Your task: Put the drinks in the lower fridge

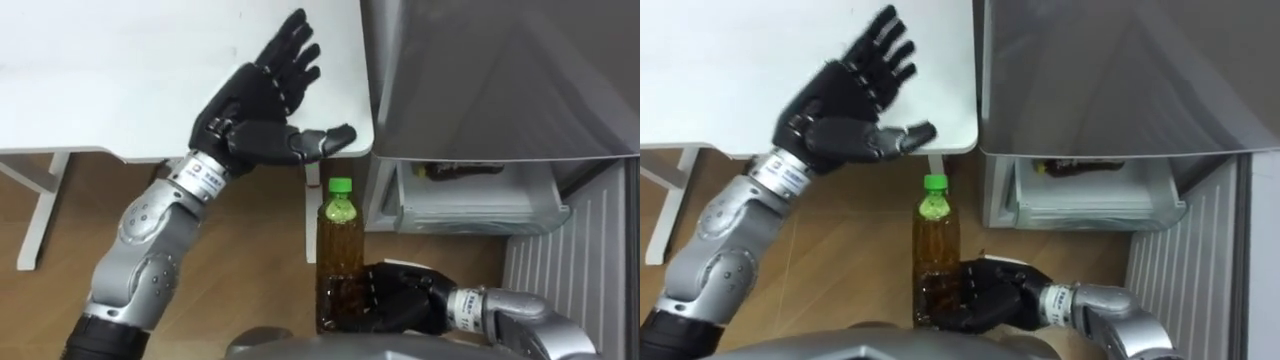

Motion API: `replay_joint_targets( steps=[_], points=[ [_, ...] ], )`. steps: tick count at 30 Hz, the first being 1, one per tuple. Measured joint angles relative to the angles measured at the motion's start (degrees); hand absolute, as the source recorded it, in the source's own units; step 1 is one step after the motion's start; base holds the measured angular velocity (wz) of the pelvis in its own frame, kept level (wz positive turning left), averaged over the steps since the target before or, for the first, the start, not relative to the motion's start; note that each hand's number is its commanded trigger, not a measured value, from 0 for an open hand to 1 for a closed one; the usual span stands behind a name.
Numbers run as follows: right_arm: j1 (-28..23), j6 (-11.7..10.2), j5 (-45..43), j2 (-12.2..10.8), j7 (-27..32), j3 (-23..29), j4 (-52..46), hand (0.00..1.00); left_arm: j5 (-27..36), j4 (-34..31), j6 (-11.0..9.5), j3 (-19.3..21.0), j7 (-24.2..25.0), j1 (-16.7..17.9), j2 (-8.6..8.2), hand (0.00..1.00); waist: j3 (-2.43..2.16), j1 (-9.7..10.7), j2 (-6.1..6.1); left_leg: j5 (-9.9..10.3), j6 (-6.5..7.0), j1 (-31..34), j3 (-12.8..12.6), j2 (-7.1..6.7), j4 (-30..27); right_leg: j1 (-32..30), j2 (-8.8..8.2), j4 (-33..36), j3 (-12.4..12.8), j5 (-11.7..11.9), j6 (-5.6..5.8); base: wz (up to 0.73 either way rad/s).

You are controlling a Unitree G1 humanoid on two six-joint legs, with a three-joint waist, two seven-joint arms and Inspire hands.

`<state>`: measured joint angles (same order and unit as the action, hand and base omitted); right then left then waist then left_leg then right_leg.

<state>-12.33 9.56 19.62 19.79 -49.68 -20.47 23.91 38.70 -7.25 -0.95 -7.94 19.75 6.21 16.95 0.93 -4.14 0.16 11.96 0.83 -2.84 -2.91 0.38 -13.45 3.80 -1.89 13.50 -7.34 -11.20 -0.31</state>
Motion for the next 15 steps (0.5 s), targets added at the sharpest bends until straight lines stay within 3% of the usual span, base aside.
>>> replay_joint_targets(
  steps=[2, 6, 10, 15],
  points=[
    [-1.31, 0.0, -0.65, -0.41, -0.23, 2.01, 0.16, 1.0, -0.07, -1.46, -0.44, 2.57, -1.41, 0.39, -0.28, 0.0, -0.06, -0.32, -0.29, 0.0, -0.01, -0.37, -0.06, -0.16, 0.03, 0.08, -0.02, 0.06, 0.02, -0.18, 0.01, 0.0],
    [-2.63, -0.06, -3.12, -1.35, -0.36, 6.17, 0.17, 1.0, -0.09, -3.08, -3.29, 7.84, -5.53, 0.88, -0.97, 0.0, -0.2, -1.1, -0.57, 0.0, -0.01, -1.0, -0.04, -0.12, 0.61, 0.3, -0.01, -0.18, -0.15, -0.3, 0.01, 0.0],
    [-4.04, -0.34, -3.98, -2.61, -0.31, 9.44, 0.17, 1.0, -1.96, -4.75, -4.13, 13.35, -12.11, 3.33, -3.08, 0.0, -0.26, -1.73, -0.59, 0.12, -0.18, -1.91, 0.07, -0.17, 1.07, 1.23, 0.12, -1.02, -0.33, -0.33, 0.02, -0.02],
    [-6.13, -0.38, -3.94, -2.75, -0.23, 12.63, 0.14, 1.0, -2.36, -3.57, -4.58, 19.51, -20.07, 4.05, -3.21, 0.0, -0.27, -4.04, -0.51, 0.13, -0.21, -2.4, 0.1, -0.07, 1.69, 1.62, 0.16, -1.47, -0.73, -0.33, 0.01, -0.01]
  ],
)
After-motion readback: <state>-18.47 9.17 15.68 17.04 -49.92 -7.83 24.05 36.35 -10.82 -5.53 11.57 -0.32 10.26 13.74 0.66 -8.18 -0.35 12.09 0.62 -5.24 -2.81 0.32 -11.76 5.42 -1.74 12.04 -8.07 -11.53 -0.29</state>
